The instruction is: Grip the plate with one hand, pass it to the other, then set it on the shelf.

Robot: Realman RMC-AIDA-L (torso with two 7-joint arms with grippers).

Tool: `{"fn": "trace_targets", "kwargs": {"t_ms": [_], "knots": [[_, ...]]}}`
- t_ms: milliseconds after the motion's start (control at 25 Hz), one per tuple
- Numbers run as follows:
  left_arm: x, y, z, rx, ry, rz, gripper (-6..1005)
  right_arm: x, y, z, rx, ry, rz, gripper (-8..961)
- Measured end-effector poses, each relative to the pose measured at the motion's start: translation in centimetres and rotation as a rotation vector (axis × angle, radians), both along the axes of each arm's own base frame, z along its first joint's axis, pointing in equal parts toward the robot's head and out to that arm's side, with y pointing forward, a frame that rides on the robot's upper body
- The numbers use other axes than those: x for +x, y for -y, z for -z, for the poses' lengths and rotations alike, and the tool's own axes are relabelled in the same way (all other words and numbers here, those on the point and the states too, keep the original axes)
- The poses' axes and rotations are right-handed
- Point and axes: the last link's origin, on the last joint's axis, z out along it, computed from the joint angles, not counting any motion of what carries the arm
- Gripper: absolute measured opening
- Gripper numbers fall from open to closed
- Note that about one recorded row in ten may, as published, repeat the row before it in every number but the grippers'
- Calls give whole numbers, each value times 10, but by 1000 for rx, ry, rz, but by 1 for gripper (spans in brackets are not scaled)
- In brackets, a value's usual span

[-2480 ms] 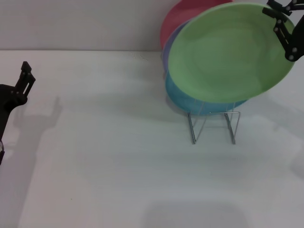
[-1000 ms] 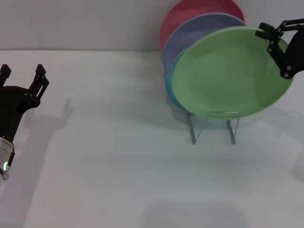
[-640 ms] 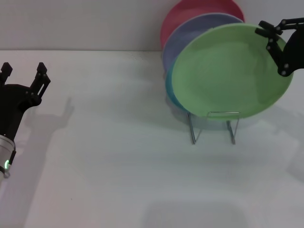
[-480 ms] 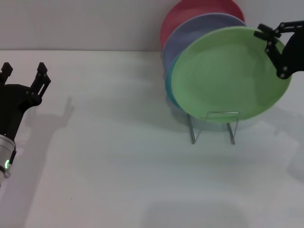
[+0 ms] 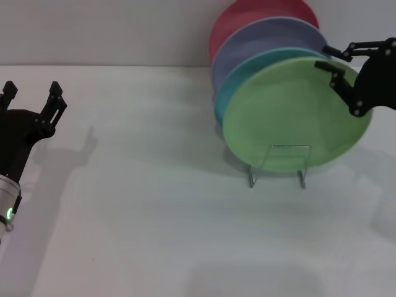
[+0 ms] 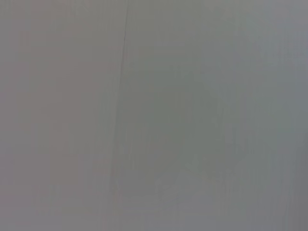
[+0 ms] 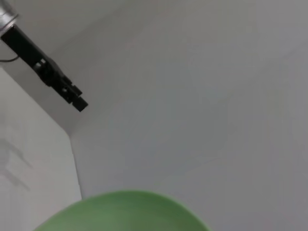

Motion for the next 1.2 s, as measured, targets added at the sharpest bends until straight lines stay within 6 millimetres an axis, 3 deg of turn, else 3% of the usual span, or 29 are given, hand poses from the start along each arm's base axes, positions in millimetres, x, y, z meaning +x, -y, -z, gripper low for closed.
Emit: {"fn": "trace_targets", "kwargs": {"t_ms": [360,600,720,920,1200], "knots": [[3,0,2,-8,-1,11,840,4,0,19,-65,3,27,227],[3,0,2,-9,-1,13,840,4,0,27,-90,2,36,470],[3,0,2,-8,-1,13,840,5,0,32,-100,13,47,668],[3,1,3,-11,-2,12,840,10,9,34,-116,-12,55,680],[2,1,3,-13,-3,11,840,8,23,14,-57,-130,17,689]]}}
